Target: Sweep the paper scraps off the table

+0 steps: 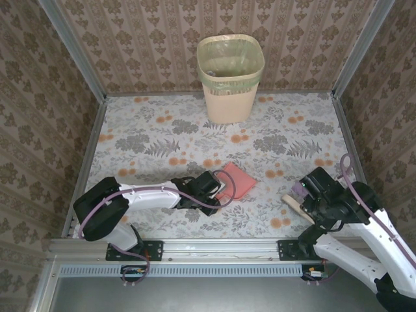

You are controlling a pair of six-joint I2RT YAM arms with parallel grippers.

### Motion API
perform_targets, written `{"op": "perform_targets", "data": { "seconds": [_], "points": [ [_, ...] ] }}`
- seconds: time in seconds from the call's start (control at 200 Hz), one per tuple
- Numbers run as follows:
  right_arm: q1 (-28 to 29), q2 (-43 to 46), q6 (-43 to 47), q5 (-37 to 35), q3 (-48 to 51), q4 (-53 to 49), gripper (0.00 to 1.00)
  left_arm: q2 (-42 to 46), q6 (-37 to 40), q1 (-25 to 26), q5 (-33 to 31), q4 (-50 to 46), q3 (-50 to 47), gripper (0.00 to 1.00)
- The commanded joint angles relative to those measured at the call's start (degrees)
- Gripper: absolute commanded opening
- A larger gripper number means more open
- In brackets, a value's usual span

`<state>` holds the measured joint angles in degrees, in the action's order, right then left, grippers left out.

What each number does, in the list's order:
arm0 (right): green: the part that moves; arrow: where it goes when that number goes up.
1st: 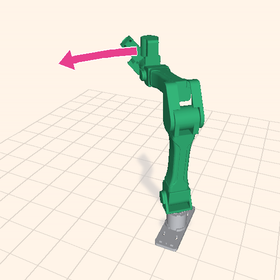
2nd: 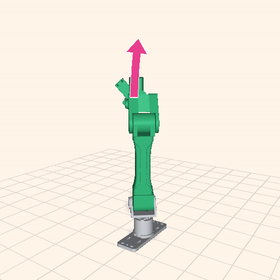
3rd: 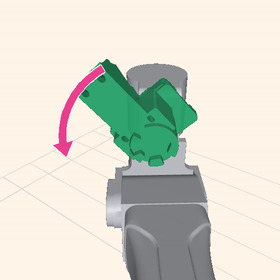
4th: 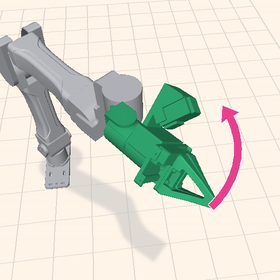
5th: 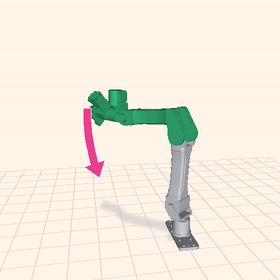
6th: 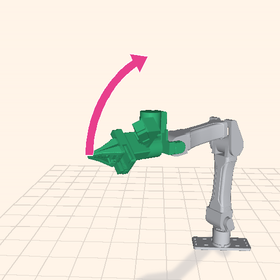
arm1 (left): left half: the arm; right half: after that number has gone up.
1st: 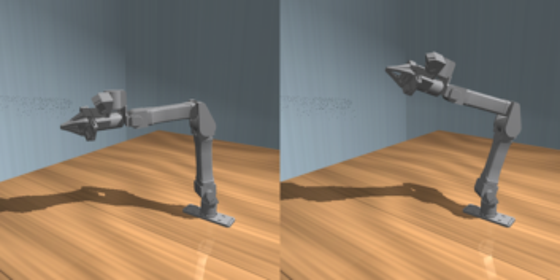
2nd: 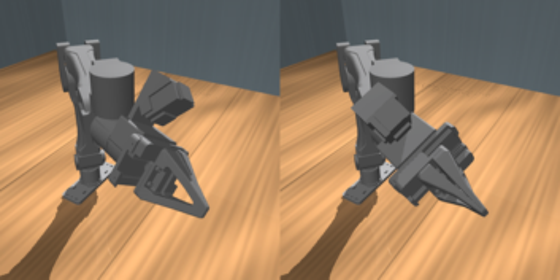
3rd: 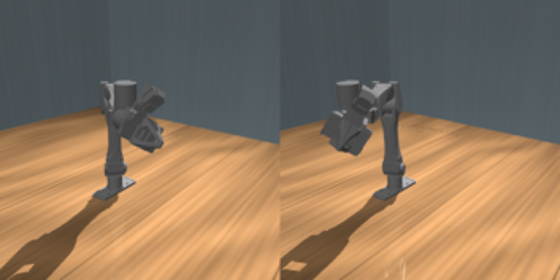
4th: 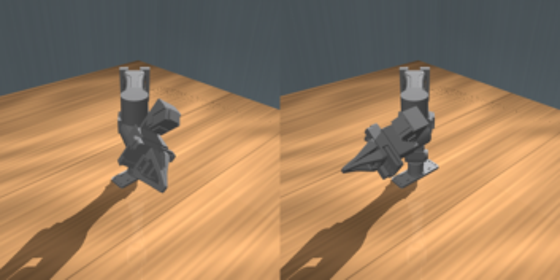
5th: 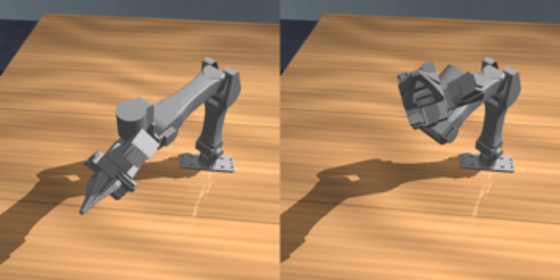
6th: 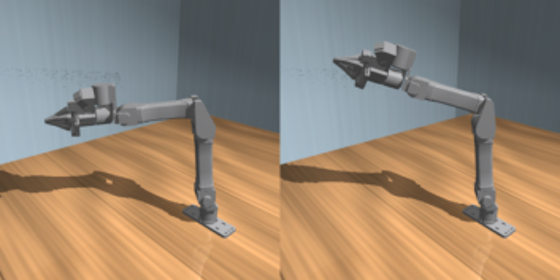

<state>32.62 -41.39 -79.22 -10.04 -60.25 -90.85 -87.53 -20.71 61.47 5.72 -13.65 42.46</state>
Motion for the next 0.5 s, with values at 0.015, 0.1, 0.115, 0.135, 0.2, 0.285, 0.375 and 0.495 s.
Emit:
{"op": "perform_targets", "data": {
  "seconds": [0.015, 0.1, 0.115, 0.135, 0.2, 0.285, 0.375, 0.495],
  "points": [
    [-0.3, -1.8, 3.0, -2.7, 1.6, 5.5, 0.0, -0.8, 0.9, 0.5, 0.2, -3.4, 0.5, 0.0],
    [-0.4, -3.3, 5.6, -4.8, 2.1, 8.0, 0.0, -0.8, 0.9, 0.5, 0.2, -3.5, 0.6, 0.0],
    [-0.4, -3.6, 6.0, -5.2, 2.2, 8.5, 0.0, -0.8, 0.9, 0.5, 0.2, -3.6, 0.5, 0.0],
    [-0.5, -3.9, 6.8, -5.6, 2.3, 9.3, 0.0, -0.8, 1.0, 0.5, 0.2, -3.7, 0.5, 0.0],
    [-0.9, -5.3, 9.8, -7.1, 2.7, 12.1, 0.0, -0.8, 0.9, 0.5, 0.1, -3.6, 0.6, 0.0],
    [-1.6, -7.0, 14.4, -8.9, 3.0, 16.0, 0.0, -0.8, 1.0, 0.6, -0.1, -3.7, 0.6, 0.0],
    [-2.2, -8.5, 19.8, -9.3, 3.0, 21.6, 0.0, -0.7, 1.0, 0.6, -0.3, -3.9, 0.7, 0.0],
    [-2.3, -10.6, 24.9, -8.7, 2.6, 28.8, 0.0, -0.8, 1.1, 0.6, -0.5, -4.1, 0.7, 0.0]
  ]
}}
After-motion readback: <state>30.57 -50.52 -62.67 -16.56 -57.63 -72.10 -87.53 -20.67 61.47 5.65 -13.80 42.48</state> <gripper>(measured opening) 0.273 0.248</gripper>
